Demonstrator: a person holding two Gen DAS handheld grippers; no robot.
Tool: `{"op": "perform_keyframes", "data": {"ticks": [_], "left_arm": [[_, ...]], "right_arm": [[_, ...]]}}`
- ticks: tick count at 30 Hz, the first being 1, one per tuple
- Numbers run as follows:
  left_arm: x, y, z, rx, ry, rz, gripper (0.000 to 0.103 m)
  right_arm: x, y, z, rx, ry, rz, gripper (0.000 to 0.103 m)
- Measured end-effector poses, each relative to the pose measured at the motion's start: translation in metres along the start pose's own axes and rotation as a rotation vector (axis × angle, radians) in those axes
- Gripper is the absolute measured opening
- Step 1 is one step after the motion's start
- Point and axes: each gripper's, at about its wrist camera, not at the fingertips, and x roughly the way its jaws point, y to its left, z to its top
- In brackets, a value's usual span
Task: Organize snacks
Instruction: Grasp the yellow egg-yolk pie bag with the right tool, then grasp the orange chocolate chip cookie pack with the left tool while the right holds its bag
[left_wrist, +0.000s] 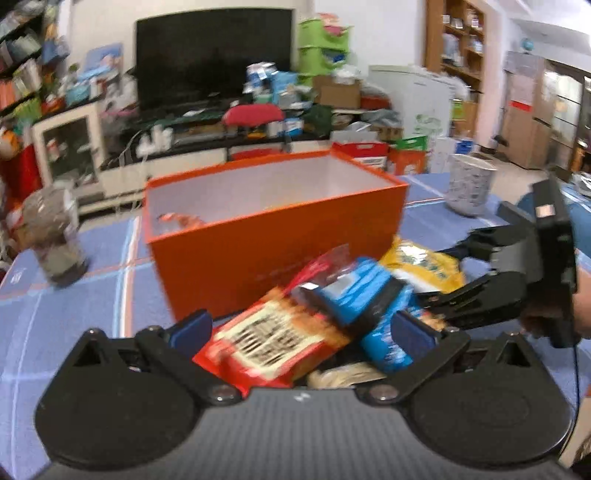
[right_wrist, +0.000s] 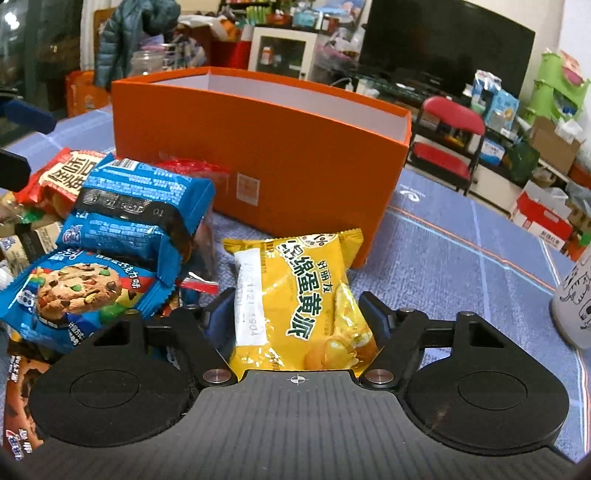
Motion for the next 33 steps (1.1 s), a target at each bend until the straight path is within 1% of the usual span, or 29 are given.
{"op": "perform_keyframes", "data": {"ticks": [3, 4, 5, 6, 8, 11, 12, 13, 15, 16, 17, 19, 20, 21, 22, 23, 24, 25, 26, 30, 33], "left_arm": [[-0.009, -0.002, -0.004, 0.076, -0.008, -0.003, 0.102], [-0.015, 0.001, -0.008, 0.073, 0.003, -0.002, 0.102], [-0.021, 0.006, -0.013, 0.035, 0.022, 0.018, 0.102], [-0.028, 0.011, -0.020, -0.025, 0.043, 0.044, 0.102], [-0.039, 0.018, -0.032, -0.153, 0.082, 0.140, 0.102], [-0.048, 0.017, -0.045, -0.274, 0.098, 0.308, 0.102], [-0.048, 0.016, -0.052, -0.309, 0.110, 0.348, 0.102], [-0.048, 0.016, -0.059, -0.344, 0.132, 0.364, 0.102], [-0.044, 0.013, -0.069, -0.411, 0.165, 0.345, 0.102], [-0.041, 0.011, -0.070, -0.420, 0.173, 0.325, 0.102], [-0.038, 0.007, -0.070, -0.399, 0.175, 0.304, 0.102], [-0.035, 0.000, -0.069, -0.340, 0.159, 0.306, 0.102], [-0.035, 0.000, -0.069, -0.326, 0.148, 0.310, 0.102], [-0.035, 0.001, -0.070, -0.334, 0.144, 0.311, 0.101], [-0.033, 0.005, -0.070, -0.361, 0.149, 0.307, 0.099], [-0.032, 0.010, -0.071, -0.404, 0.155, 0.301, 0.092], [-0.031, 0.015, -0.072, -0.447, 0.163, 0.293, 0.083], [-0.032, 0.016, -0.075, -0.476, 0.173, 0.284, 0.082], [-0.031, 0.018, -0.077, -0.489, 0.184, 0.275, 0.078], [-0.028, 0.012, -0.076, -0.464, 0.191, 0.261, 0.077], [-0.027, 0.010, -0.077, -0.444, 0.201, 0.276, 0.078]], "right_arm": [[-0.002, -0.003, -0.002, 0.023, -0.002, 0.007, 0.054], [-0.001, -0.005, -0.003, 0.035, -0.002, 0.012, 0.053], [-0.002, -0.006, -0.004, 0.047, -0.001, 0.015, 0.053], [-0.002, -0.007, -0.005, 0.056, 0.001, 0.017, 0.053], [-0.003, -0.008, -0.005, 0.061, 0.004, 0.014, 0.053], [-0.003, -0.004, -0.004, 0.053, 0.005, 0.000, 0.053], [-0.003, -0.003, -0.004, 0.054, 0.008, -0.007, 0.053], [-0.003, -0.002, -0.003, 0.055, 0.010, -0.014, 0.053], [-0.004, 0.003, -0.002, 0.045, 0.012, -0.027, 0.053], [-0.005, 0.004, -0.002, 0.045, 0.012, -0.031, 0.053], [-0.005, 0.004, -0.002, 0.049, 0.012, -0.033, 0.053], [-0.005, 0.004, -0.002, 0.055, 0.013, -0.034, 0.053], [-0.005, 0.004, -0.002, 0.055, 0.012, -0.035, 0.053], [-0.005, 0.004, -0.002, 0.054, 0.011, -0.034, 0.053], [-0.005, 0.004, -0.002, 0.055, 0.010, -0.032, 0.053], [-0.005, 0.003, -0.003, 0.057, 0.010, -0.030, 0.053], [-0.005, 0.003, -0.002, 0.059, 0.010, -0.029, 0.053], [-0.005, 0.002, -0.002, 0.058, 0.010, -0.028, 0.053], [-0.005, 0.002, -0.002, 0.059, 0.010, -0.028, 0.053], [-0.003, 0.000, -0.003, 0.070, 0.010, -0.020, 0.054], [-0.003, -0.001, -0.003, 0.068, 0.010, -0.021, 0.054]]}}
